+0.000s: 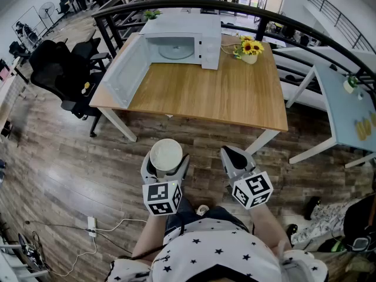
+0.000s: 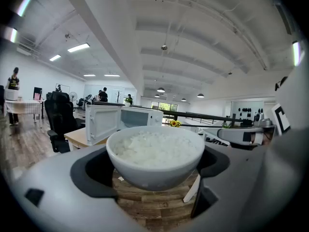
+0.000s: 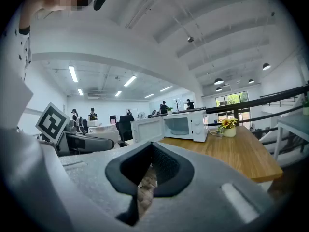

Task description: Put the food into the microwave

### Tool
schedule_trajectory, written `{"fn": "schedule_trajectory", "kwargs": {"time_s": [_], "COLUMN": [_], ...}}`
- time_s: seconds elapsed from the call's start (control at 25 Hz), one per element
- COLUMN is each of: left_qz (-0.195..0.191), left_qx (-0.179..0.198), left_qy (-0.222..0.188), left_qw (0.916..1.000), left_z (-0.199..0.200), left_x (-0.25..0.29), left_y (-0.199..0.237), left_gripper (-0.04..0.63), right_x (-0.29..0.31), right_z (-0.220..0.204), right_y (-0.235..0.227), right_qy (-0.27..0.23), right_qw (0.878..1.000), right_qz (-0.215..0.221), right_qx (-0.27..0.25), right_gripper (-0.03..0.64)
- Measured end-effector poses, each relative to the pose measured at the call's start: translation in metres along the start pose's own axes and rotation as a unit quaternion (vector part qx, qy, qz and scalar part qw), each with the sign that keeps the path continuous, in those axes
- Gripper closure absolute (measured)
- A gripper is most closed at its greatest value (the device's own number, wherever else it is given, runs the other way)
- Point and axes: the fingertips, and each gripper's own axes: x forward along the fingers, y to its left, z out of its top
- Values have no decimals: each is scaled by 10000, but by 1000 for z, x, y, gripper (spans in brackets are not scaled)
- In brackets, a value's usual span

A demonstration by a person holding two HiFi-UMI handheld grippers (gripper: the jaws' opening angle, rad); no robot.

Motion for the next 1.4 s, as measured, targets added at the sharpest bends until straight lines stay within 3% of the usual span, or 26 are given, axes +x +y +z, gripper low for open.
{"fn": "schedule_trajectory", "kwargs": {"time_s": [0.48,1.4], "left_qz": [12,-78], "left_qx": [57,89], "left_qy": [-290,-308], "left_qw": [9996,9995], "left_z": [-4,1], "left_x": [-54,-51], "left_y": [-16,-34], "left_gripper": [109,109], "right_x": [-45,-46], "right_z": [-5,-6], "right_y": [36,34], "right_qy": [-115,-152], "right_qw": [9997,9999], "right_qz": [-88,53], "right_qx": [-172,2], "right_gripper": [611,611]}}
